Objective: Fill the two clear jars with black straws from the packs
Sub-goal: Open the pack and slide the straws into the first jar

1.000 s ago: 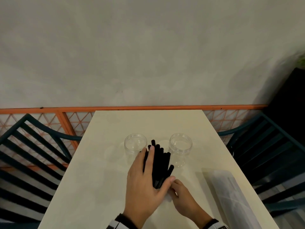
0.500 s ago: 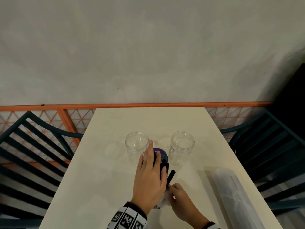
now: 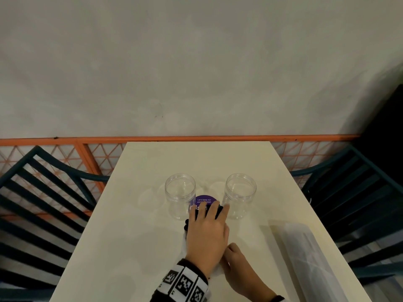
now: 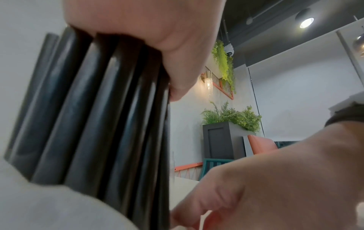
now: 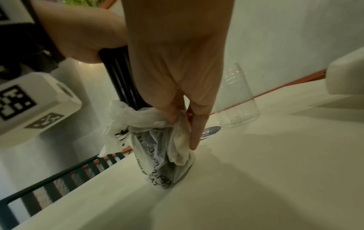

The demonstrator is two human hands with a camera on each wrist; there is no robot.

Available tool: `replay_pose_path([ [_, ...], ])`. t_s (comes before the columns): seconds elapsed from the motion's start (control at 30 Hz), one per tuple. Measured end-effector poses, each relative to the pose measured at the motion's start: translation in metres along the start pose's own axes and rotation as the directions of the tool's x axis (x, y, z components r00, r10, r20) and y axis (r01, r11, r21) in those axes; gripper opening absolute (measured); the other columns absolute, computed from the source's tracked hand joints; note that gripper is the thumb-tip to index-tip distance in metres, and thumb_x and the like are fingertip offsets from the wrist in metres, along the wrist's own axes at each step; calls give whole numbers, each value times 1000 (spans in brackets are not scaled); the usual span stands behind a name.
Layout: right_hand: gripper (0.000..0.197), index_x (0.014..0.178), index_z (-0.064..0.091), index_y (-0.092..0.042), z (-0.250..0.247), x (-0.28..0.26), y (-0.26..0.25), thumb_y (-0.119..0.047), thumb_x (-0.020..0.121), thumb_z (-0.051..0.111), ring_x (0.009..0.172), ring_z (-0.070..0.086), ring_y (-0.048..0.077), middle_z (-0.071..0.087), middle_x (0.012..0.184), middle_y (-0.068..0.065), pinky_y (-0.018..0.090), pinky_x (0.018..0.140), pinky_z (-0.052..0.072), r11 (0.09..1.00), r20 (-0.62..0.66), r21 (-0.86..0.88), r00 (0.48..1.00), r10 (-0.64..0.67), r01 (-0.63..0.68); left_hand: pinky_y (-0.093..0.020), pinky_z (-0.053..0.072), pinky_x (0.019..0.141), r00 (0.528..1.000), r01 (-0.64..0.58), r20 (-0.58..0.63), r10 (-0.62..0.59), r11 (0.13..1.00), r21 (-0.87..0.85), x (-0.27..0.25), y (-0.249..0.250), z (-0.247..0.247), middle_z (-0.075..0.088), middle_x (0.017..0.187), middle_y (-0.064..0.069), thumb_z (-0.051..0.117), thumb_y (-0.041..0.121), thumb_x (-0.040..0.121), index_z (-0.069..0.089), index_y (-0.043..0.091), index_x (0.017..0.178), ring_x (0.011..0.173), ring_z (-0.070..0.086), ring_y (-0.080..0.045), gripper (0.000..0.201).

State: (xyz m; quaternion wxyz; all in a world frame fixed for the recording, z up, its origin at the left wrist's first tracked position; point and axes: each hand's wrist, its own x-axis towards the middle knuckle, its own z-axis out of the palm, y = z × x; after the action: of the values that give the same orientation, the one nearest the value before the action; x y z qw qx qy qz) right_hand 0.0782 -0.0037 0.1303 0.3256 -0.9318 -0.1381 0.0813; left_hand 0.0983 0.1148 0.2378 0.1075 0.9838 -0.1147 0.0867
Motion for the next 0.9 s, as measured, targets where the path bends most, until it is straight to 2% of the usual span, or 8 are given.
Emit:
replay_pose_path([
  [0.2,18,101,57,-12,-6,7,-4,-15,95,40,75,44,12,44,79,-3,10,66,34,996,80,73,996,43,-48,-37,53,87,996,-63,-65,63,998,-1,-2,-19,2,69,111,6,27,37,92,62,23,113,102,65,-19,43],
  [0.33,42,76,55,-50,-10,8,-5,-14,93,44,68,46,1,47,76,-5,11,65,38,986,111,156,993,35,-52,-41,50,93,992,-108,-68,108,994,-3,-8,-19,1,63,123,4,15,47,95,46,31,130,111,60,-23,49],
  [0.43,34,79,60,-41,-17,3,-17,-14,94,47,69,55,13,54,83,1,24,63,54,935,117,313,983,139,-170,-38,52,90,977,-159,-154,147,985,-63,-8,-22,-2,66,111,5,32,38,93,57,29,116,103,61,-20,36],
  [0.57,46,72,68,-54,-30,-2,-24,-12,89,58,71,66,13,73,78,-9,41,69,60,873,-37,460,979,202,-163,-33,41,97,952,-184,-285,110,951,-250,-4,-38,-8,61,113,5,41,28,90,60,24,112,105,55,-17,29],
  [0.63,52,79,67,-57,-45,-1,-27,-5,87,60,72,66,5,74,81,-18,30,71,59,896,-163,437,974,160,-74,-36,35,104,953,-154,-303,33,909,-386,-2,-49,-17,57,124,5,37,31,93,54,26,122,117,47,-16,34],
  [0.73,36,97,71,-33,-80,8,-45,-1,83,63,70,64,-4,73,75,-13,7,59,48,937,-326,348,940,102,19,-37,31,113,964,-99,-264,-40,864,-494,2,-64,-40,36,144,6,20,46,93,31,35,138,134,32,-11,47],
  [0.83,27,103,71,-16,-114,22,-68,-3,81,66,75,59,9,64,67,-3,13,62,48,977,-476,198,879,22,82,-32,29,113,965,-34,-240,-101,866,-500,11,-74,-62,9,151,17,12,57,89,20,30,142,139,22,-9,60],
  [0.9,26,103,71,-13,-132,34,-81,-3,79,68,72,52,8,60,66,-4,2,66,42,990,-555,5,823,-117,144,-35,34,111,970,29,-201,-139,881,-472,19,-80,-71,2,154,14,19,62,83,24,20,142,137,26,-11,74],
])
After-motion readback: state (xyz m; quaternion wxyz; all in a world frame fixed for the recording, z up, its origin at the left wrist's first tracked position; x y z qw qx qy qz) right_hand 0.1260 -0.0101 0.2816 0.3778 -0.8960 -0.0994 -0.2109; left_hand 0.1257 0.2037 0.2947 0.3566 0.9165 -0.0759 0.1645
